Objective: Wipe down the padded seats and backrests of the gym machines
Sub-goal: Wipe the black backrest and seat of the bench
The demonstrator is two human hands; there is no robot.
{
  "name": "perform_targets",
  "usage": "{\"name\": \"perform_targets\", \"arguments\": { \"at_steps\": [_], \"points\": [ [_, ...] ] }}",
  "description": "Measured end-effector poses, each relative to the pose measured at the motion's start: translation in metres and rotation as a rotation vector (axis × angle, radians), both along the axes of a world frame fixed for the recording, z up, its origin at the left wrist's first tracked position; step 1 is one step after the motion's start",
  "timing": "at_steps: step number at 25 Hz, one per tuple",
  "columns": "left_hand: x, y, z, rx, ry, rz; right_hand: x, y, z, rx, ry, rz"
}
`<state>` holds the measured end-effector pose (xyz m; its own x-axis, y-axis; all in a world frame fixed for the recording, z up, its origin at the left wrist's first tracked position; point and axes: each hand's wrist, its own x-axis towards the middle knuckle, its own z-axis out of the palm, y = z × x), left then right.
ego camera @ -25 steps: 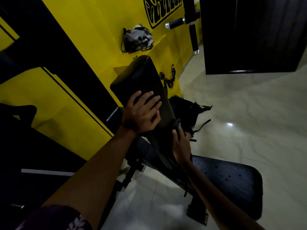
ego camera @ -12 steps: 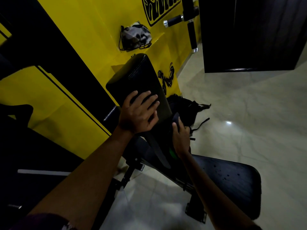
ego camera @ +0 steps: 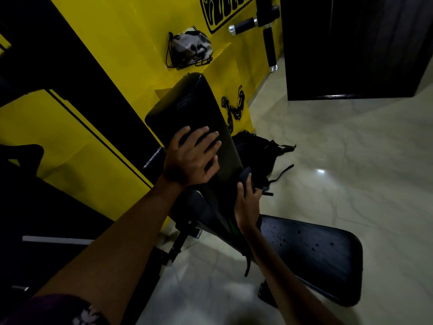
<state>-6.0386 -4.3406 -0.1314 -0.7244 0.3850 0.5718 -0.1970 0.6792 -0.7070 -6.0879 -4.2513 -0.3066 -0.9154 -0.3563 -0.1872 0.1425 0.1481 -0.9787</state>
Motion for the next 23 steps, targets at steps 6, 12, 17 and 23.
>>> {"name": "perform_targets", "arguments": {
  "at_steps": [6, 12, 17, 23],
  "points": [
    [0.001, 0.008, 0.006, 0.028, -0.022, 0.054, 0.031, 0.014, -0.020, 0.018, -0.035, 0.057],
    [0.005, 0.030, -0.027, -0.214, -0.413, 0.116, 0.052, 0.031, -0.023, -0.086, 0.121, 0.145],
    [-0.006, 0.029, -0.049, -0.362, -0.427, 0.242, 0.033, 0.022, -0.049, 0.059, -0.174, 0.123],
    [-0.016, 0.006, -0.063, -0.265, -0.406, -0.105, 0.038, 0.032, -0.072, -0.008, 0.008, 0.148]
  ]
}}
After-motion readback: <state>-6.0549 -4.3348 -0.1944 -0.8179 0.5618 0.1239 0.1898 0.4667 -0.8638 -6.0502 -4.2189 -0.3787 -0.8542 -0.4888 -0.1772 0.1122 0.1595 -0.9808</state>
